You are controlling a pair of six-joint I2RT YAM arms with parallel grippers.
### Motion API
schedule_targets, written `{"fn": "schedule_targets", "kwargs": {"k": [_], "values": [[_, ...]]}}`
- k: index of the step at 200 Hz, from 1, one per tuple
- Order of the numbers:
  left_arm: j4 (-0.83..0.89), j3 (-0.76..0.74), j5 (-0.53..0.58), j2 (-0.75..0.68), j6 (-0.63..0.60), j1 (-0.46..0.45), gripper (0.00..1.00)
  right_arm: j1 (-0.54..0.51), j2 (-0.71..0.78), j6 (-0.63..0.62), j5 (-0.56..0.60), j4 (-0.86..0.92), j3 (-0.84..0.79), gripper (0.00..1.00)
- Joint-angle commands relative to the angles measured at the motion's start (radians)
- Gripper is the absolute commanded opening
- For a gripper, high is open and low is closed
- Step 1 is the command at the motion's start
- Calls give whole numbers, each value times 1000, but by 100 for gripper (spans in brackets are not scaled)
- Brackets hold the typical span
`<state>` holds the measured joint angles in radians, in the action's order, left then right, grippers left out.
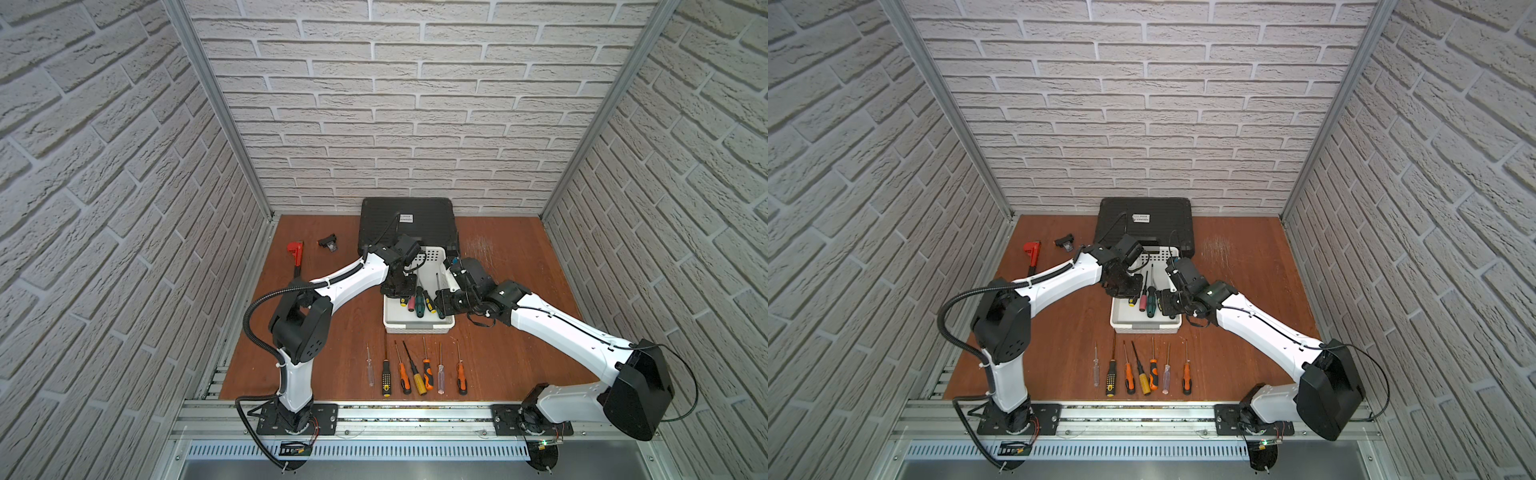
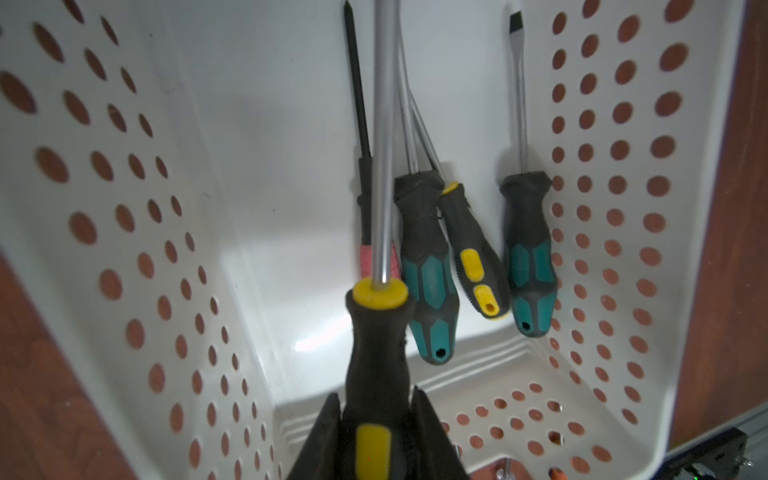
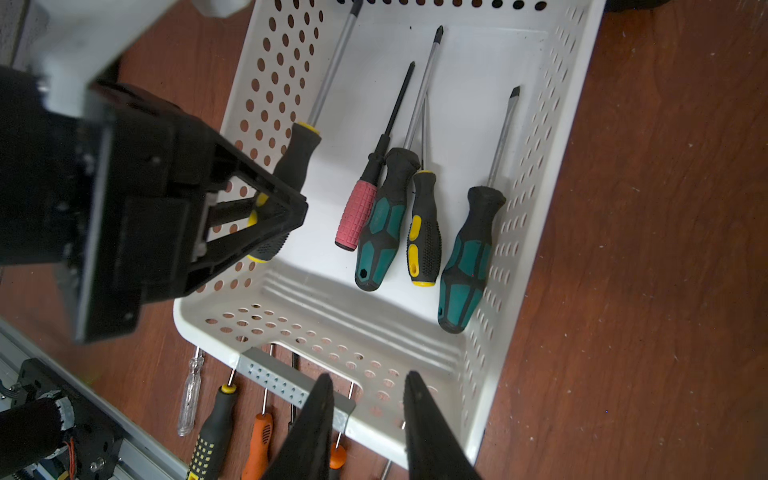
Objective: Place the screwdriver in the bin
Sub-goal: 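Carry the yellow-black screwdriver over the bin with the left gripper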
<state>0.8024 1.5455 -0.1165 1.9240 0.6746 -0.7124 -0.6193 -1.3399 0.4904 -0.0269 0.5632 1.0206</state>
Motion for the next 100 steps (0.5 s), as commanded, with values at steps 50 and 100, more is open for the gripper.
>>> {"fn": "schedule_targets", "kwargs": {"k": [50,100], "values": [[-24,-4,45,88,25,4,3,-8,6,5,-9,-19,-8,31],[-60,-33,47,114,39,7,4,-15,-2,16,-19,-27,-8,31]]}}
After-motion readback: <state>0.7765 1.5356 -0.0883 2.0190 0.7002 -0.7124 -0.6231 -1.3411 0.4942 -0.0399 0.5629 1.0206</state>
